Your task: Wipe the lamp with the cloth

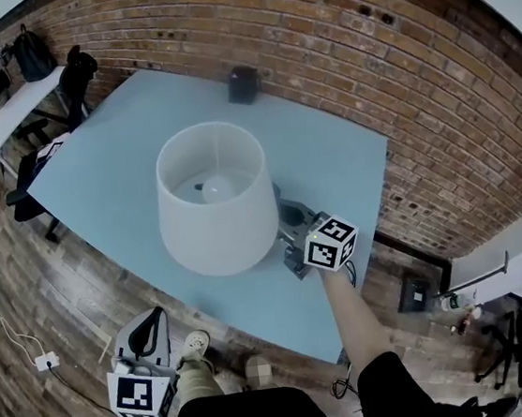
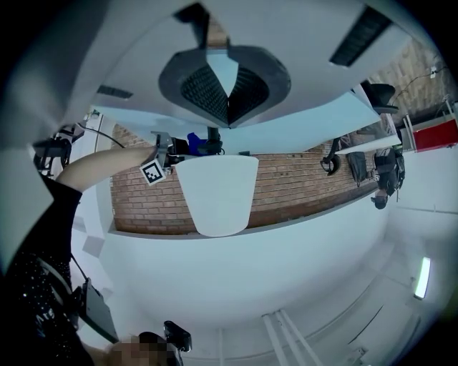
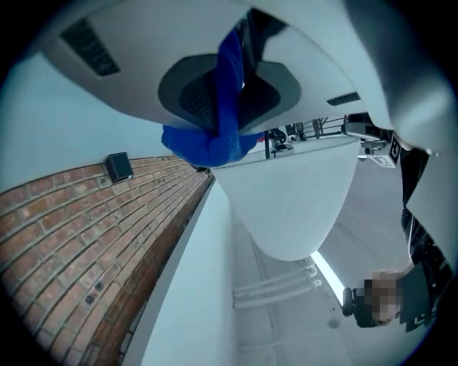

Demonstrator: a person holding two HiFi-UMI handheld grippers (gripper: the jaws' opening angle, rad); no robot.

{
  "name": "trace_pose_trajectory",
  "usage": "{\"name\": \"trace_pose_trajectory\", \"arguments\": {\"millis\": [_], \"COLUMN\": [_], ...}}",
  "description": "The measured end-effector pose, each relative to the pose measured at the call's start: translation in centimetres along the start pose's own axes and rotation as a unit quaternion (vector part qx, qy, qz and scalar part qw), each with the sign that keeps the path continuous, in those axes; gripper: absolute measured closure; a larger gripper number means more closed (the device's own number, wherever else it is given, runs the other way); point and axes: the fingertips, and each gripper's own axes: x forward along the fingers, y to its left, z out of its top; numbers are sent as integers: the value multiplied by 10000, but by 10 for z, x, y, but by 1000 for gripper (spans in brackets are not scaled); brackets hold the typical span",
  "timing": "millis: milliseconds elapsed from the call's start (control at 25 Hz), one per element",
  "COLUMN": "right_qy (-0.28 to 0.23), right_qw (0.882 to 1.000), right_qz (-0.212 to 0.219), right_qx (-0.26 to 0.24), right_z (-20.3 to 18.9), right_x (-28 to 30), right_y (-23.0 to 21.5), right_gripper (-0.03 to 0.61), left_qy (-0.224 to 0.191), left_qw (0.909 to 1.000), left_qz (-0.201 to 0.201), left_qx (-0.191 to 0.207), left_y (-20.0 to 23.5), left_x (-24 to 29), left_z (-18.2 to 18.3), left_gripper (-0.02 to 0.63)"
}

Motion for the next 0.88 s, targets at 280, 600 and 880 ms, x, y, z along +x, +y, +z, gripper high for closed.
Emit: {"name": "trace_pose_trajectory", "arguments": {"millis": [280, 600, 880], "right_qy": [884, 2050, 1867], "right_qw": [9944, 9783, 9761], "right_qz": [584, -113, -1043], "right_qx": [64, -282, -383], "right_z": [-51, -101, -87], "right_x": [35, 28, -2], "right_y": [15, -3, -12], "right_gripper": [517, 517, 517], "left_qy": [65, 51, -160], "left_qw": [10000, 9999, 9991], "left_qz": [31, -138, -381], "left_qx": [43, 26, -30], "left_y": [1, -11, -26], "left_x": [12, 19, 29], "left_z": [7, 8, 15], "left_gripper": [606, 605, 605]}}
